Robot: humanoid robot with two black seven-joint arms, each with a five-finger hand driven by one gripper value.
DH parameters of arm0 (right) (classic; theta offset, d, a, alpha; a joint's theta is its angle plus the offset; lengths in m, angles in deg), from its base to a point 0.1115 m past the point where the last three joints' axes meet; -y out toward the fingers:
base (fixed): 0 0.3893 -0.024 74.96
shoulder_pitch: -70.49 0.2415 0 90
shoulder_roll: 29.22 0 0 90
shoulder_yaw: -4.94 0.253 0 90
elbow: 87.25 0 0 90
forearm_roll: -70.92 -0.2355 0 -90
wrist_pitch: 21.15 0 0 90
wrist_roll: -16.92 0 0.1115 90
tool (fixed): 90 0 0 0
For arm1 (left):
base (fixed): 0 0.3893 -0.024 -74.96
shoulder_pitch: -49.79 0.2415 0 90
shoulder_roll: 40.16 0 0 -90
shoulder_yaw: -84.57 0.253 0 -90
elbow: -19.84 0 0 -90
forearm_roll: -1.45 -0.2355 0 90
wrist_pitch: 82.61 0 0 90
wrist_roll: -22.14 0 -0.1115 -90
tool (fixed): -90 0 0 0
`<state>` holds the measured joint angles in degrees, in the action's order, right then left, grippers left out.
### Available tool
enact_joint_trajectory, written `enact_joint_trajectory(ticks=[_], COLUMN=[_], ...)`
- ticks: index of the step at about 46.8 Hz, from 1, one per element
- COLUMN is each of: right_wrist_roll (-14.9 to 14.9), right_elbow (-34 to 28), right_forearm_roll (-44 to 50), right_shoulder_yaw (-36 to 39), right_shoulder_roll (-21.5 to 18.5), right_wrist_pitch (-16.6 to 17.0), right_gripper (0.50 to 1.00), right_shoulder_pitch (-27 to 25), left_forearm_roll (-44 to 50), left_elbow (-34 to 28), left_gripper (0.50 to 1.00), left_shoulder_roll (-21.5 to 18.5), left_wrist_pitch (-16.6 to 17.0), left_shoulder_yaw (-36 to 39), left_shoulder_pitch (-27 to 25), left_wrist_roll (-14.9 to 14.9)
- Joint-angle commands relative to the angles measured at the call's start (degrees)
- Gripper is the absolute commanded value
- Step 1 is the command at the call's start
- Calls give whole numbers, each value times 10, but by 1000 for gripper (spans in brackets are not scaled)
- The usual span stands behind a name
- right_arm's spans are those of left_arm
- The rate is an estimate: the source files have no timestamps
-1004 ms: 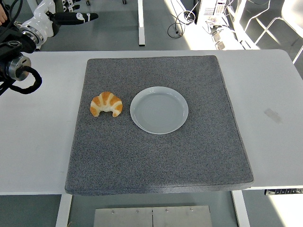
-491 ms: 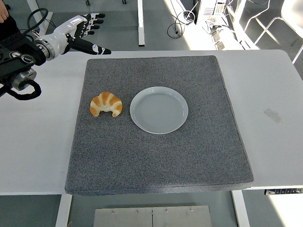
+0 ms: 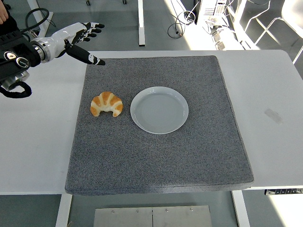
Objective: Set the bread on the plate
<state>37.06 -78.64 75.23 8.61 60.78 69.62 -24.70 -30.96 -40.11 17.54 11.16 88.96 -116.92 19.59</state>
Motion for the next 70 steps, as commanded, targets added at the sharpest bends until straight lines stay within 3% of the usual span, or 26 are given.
enact_joint_trajectory(ticks=[1, 11, 37, 70], right_wrist_roll=[0, 1, 0, 0], right_elbow=[0, 0, 0, 0], right_forearm_roll=[0, 0, 0, 0], right_shoulder_yaw=[0, 0, 0, -1], right_shoulder_roll=[0, 0, 0, 0], right_wrist_pitch=[0, 0, 0, 0], right_gripper=[1000, 1000, 1000, 1000], right_shoulder_pitch=[0, 0, 0, 0], left_forearm_roll=[-20, -62, -85, -135], left_elbow=[-14, -23, -47, -31], left_gripper=[972, 968, 968, 969], left_shoulder_roll=[-1, -10, 15, 21], left_wrist_pitch=[0, 0, 4, 4], left_shoulder_yaw=[8, 47, 96, 110], left_shoulder_pitch=[-1, -1, 9, 24], left_wrist_roll=[17, 18, 19, 19])
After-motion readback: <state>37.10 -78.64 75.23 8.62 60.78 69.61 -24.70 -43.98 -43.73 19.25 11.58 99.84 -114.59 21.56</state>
